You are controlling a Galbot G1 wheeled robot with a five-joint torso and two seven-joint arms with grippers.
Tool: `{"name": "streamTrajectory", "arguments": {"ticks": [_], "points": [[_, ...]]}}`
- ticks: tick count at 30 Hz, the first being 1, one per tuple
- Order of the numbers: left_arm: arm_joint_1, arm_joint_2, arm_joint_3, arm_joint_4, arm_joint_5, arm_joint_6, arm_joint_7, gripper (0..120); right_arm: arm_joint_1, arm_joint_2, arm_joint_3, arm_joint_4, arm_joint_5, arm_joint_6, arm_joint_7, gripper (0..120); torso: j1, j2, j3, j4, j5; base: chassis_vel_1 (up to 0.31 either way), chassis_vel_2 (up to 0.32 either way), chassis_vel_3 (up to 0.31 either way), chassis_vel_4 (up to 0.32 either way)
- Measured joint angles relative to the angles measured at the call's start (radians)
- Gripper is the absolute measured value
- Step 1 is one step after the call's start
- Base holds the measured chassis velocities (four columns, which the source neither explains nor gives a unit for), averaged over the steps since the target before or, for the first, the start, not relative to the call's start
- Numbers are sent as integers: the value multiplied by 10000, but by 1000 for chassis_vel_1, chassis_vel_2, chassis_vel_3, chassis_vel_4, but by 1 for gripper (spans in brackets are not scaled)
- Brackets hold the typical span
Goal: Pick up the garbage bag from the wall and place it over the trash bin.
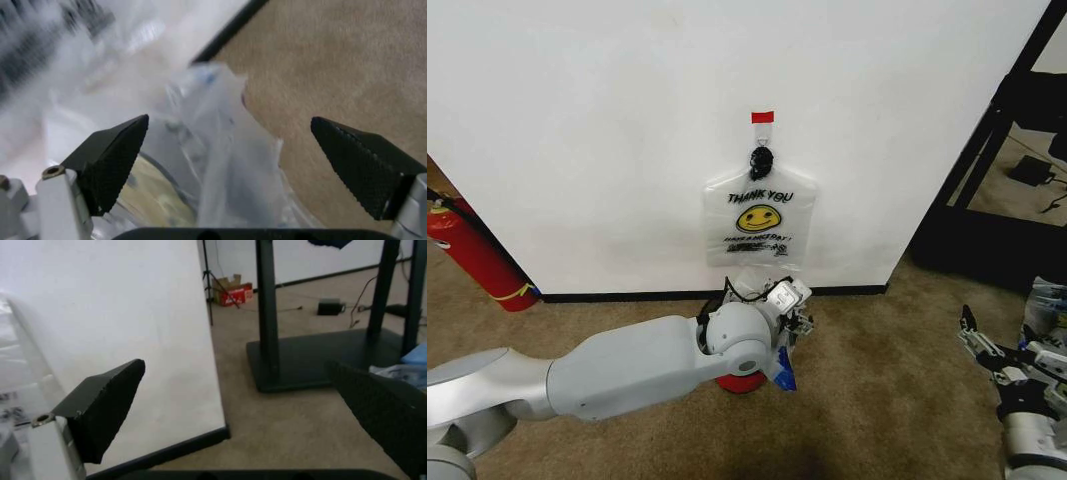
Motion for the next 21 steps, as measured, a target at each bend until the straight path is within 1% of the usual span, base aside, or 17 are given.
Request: {"name": "streamTrajectory", "arguments": {"ticks": [1, 4, 8, 9, 10, 12, 13, 15, 16, 17, 18, 20, 21], "points": [[94, -82, -31, 146, -278, 0, -184, 96, 0, 4, -39, 70, 41, -33, 3, 100, 0, 0, 0, -1, -1, 0, 0, 0, 0], [195, -127, -74, 310, -415, 0, -321, 95, -4, 6, -54, 164, 64, -70, 12, 100, 0, 0, 0, -2, 0, 0, 0, 0, 0], [387, -50, -253, 399, -454, -3, -466, 81, -23, -14, -34, 351, 72, -103, 40, 100, -1, 0, 0, 0, -1, 0, 0, 0, 0], [414, 2, -313, 394, -458, -4, -470, 74, -27, -23, -32, 364, 73, -112, 47, 100, 0, 0, 0, -1, 0, 0, 0, 0, 0], [434, 40, -353, 378, -467, -5, -471, 71, -28, -25, -34, 366, 73, -118, 49, 100, 0, 0, 0, -1, 0, 0, 0, 0, 0], [456, 64, -388, 359, -488, -5, -471, 69, -28, -26, -42, 366, 73, -122, 51, 100, 0, 0, 0, 0, 0, 0, 0, 0, 0], [535, 101, -501, 302, -554, -8, -486, 63, -19, -23, -76, 366, 69, -135, 58, 100, 0, 0, 0, 0, -1, 0, 0, 0, 0], [671, 127, -631, 263, -577, -10, -507, 56, 8, -12, -153, 368, 65, -171, 74, 100, -1, 0, 0, -1, 0, 0, 0, 0, 0], [739, 126, -699, 258, -578, -11, -509, 50, 35, -9, -201, 377, 63, -203, 87, 100, 0, 0, 0, -1, 0, 0, 0, 0, 0], [782, 122, -749, 258, -578, -13, -509, 48, 70, -9, -243, 391, 57, -235, 104, 100, 0, 1, 0, -1, -1, 0, 0, 0, 0], [825, 116, -796, 256, -575, -14, -509, 41, 95, -11, -291, 397, 43, -273, 113, 100, 0, 0, 0, 0, 0, 0, 0, 0, 0], [846, 116, -814, 250, -571, -15, -509, 41, 103, -13, -313, 397, 32, -286, 117, 100, -1, 1, 0, -1, 0, 0, 0, 0, 0], [915, 115, -854, 217, -548, -16, -510, 34, 112, -26, -387, 385, -10, -315, 119, 100, 0, 1, 0, -1, 1, 0, 0, 0, 0]]}}
